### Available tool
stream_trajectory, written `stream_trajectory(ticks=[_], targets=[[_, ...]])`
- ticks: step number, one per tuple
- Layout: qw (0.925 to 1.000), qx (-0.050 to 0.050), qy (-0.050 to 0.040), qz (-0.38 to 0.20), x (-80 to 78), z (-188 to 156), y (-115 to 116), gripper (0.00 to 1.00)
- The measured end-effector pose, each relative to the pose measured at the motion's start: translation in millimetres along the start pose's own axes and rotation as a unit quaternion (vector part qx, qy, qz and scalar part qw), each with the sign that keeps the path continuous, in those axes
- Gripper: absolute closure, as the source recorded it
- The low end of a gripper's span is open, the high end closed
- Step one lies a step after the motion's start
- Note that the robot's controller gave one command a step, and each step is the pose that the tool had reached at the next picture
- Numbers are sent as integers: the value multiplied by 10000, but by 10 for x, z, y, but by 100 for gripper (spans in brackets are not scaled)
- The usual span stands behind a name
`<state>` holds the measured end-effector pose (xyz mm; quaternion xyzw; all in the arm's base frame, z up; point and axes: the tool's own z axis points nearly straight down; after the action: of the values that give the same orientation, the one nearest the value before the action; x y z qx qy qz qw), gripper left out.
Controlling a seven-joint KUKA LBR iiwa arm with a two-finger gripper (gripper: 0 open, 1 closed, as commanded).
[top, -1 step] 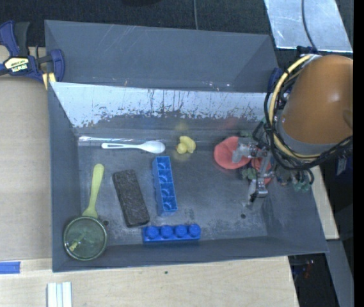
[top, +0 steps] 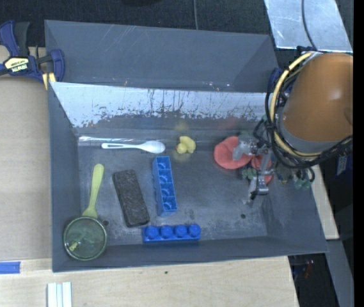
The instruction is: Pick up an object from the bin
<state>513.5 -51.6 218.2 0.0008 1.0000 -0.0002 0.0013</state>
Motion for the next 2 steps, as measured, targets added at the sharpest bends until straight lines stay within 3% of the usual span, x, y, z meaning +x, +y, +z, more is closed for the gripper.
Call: stream_trajectory(ticks=[1,2], targets=[[9994,2,-15,-356,-873,-764,-284,0],[9951,1,-6,-984,-685,-151,-636,0]])
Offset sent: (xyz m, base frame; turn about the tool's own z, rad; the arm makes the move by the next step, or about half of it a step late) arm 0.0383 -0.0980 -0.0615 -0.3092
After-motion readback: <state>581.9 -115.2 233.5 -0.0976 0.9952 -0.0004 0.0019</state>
